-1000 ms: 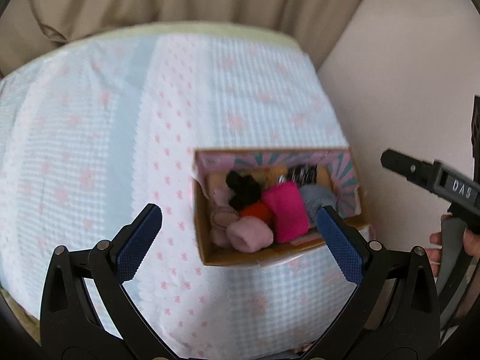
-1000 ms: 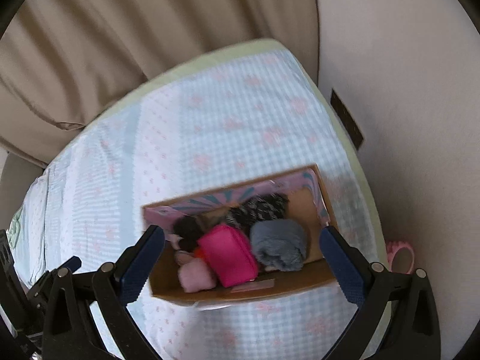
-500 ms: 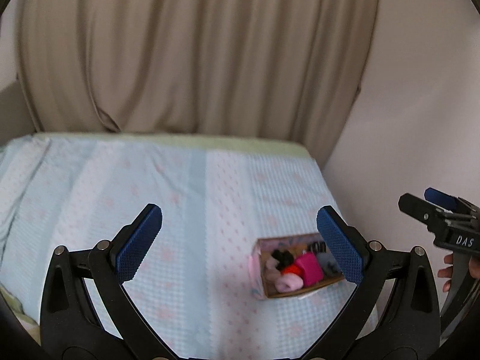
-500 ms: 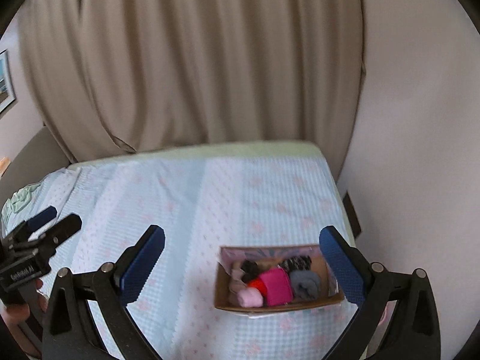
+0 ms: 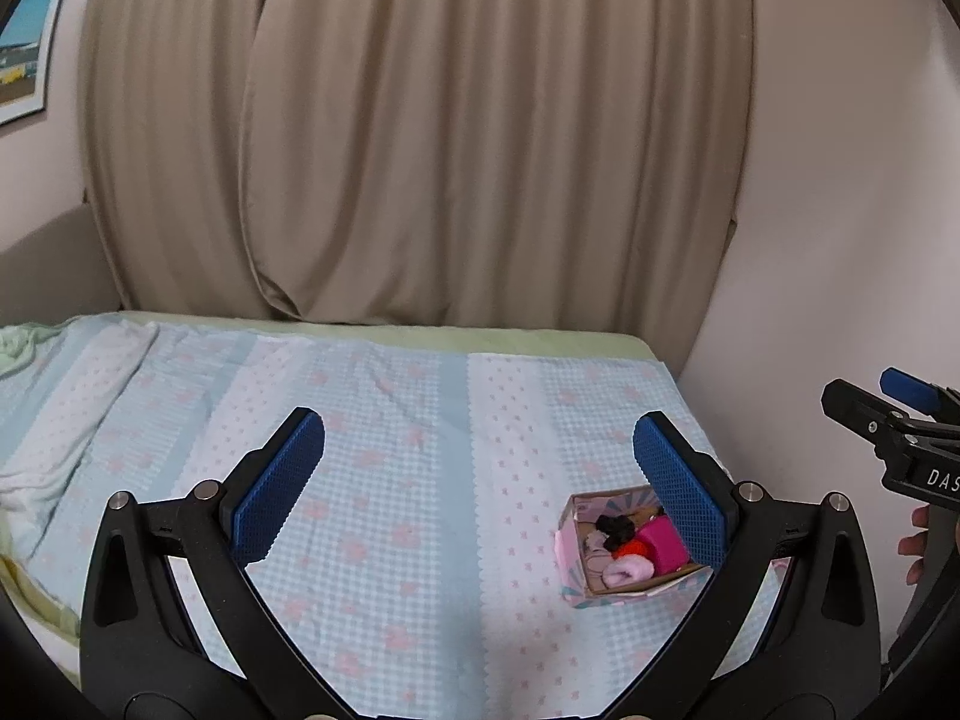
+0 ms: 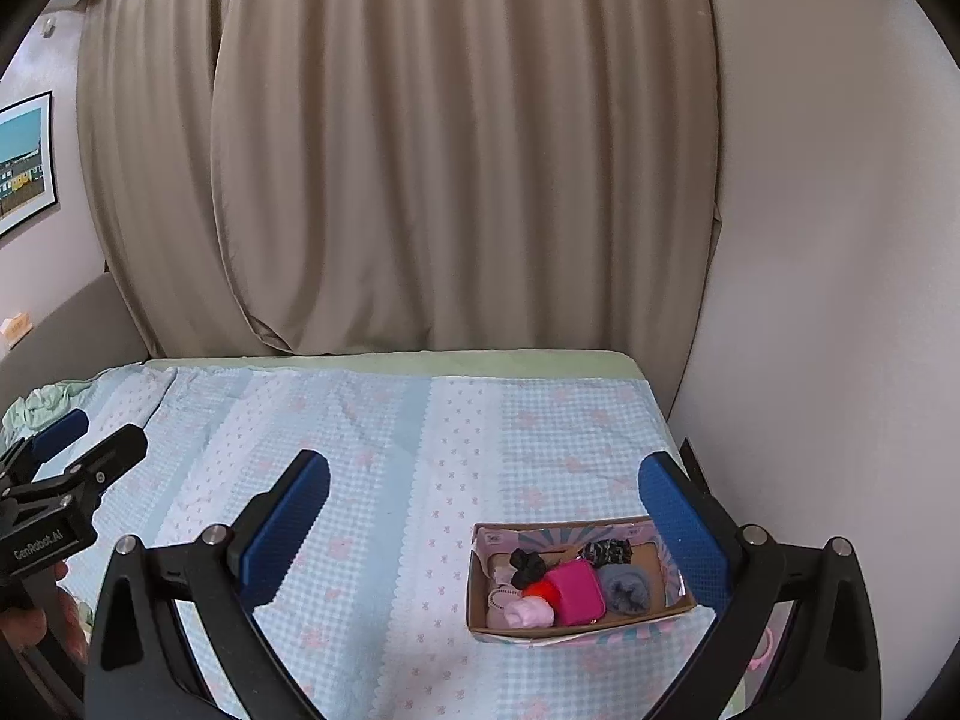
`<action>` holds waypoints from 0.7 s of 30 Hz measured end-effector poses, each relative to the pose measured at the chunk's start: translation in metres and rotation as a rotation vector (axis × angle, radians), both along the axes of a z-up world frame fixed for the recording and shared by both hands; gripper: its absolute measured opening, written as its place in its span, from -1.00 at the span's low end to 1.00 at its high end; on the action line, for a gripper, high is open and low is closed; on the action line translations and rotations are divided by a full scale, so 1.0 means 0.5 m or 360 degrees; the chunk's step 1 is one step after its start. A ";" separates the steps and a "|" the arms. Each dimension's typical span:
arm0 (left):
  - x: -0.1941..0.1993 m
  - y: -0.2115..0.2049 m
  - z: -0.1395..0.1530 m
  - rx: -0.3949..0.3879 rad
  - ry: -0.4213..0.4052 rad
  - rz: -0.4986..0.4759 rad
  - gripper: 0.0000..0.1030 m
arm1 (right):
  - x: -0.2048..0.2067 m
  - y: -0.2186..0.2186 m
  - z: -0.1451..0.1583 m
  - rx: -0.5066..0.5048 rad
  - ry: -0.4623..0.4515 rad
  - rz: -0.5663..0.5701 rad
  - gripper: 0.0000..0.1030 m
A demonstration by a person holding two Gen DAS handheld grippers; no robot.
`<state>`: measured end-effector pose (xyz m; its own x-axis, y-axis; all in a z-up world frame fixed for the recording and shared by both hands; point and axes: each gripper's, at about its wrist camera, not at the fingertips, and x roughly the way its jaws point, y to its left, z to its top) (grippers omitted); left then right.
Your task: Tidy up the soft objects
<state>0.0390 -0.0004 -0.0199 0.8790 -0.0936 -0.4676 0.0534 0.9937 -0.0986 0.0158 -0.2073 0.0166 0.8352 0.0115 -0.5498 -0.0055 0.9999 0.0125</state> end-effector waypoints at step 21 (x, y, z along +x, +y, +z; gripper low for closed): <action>-0.013 -0.006 0.000 0.0026 -0.0012 -0.0017 0.99 | -0.011 0.016 -0.013 -0.0026 -0.0023 -0.0033 0.99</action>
<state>0.0324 -0.0036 -0.0200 0.8814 -0.0952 -0.4628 0.0645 0.9946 -0.0818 0.0103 -0.1995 0.0099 0.8431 -0.0149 -0.5375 0.0151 0.9999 -0.0041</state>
